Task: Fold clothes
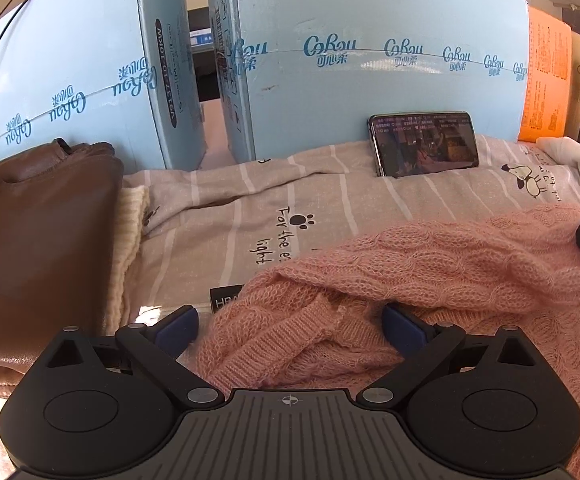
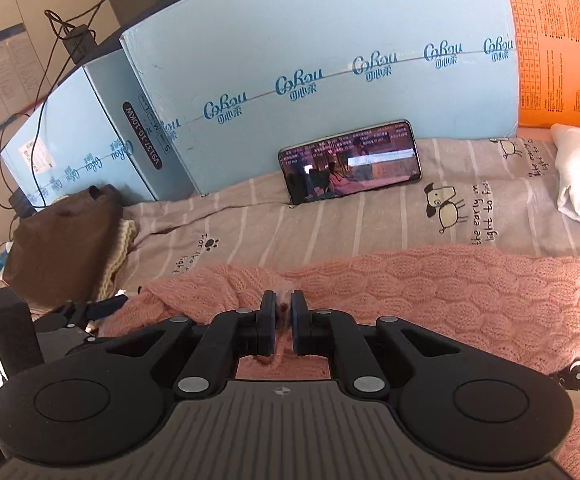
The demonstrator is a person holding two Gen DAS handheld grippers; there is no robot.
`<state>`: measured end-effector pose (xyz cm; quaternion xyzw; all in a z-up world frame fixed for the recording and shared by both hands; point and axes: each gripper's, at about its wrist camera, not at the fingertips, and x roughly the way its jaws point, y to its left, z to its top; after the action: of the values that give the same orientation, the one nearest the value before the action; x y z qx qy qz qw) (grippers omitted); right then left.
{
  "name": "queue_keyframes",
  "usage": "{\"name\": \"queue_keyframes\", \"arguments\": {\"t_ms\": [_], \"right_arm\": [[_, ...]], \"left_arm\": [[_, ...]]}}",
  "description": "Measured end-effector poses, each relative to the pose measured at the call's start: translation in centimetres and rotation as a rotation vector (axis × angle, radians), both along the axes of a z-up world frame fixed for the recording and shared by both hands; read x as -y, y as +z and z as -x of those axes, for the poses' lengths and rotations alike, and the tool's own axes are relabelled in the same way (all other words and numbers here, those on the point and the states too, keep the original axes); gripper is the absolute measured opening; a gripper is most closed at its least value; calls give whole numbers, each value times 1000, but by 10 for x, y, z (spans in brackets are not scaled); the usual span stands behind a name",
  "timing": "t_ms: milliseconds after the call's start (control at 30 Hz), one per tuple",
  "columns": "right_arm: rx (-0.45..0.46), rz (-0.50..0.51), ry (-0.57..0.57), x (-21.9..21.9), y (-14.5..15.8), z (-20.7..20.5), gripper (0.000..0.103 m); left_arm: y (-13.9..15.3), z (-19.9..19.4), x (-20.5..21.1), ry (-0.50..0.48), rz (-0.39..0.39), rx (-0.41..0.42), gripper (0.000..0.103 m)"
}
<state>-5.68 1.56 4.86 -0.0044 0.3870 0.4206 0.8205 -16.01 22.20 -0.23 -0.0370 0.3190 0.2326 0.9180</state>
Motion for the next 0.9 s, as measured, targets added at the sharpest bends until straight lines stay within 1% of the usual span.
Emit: {"name": "queue_keyframes", "arguments": {"t_ms": [67,200,333,500,600,633,667,700,733,767,800,867,900], "right_arm": [[-8,50,-5,-3,-15,0,7],[46,124,-5,-10,-31,4,7],[101,174,7,-16,-37,9,8],[138,215,21,-23,-40,13,10],[164,234,32,-26,-41,16,11],[166,232,31,-24,-39,17,17],[167,227,28,-22,-37,18,34],[170,214,25,-17,-34,20,47],[186,190,25,-9,-29,23,69],[209,164,28,0,-24,28,72],[234,149,32,10,-19,32,72],[286,149,26,32,-12,38,82],[308,156,17,43,-9,40,83]], "left_arm": [[0,0,0,0,1,0,100],[4,4,2,-15,5,28,100],[10,10,9,-51,2,74,100],[17,16,17,-95,-1,131,100],[17,17,20,-86,-16,130,100],[17,19,21,-78,-25,130,100],[18,22,23,-74,-32,135,100],[18,26,24,-72,-37,143,100],[19,31,26,-69,-39,154,100],[20,37,28,-66,-43,164,100],[21,43,31,-63,-49,172,100],[24,56,39,-61,-61,187,100],[26,65,45,-70,-66,195,100]]}}
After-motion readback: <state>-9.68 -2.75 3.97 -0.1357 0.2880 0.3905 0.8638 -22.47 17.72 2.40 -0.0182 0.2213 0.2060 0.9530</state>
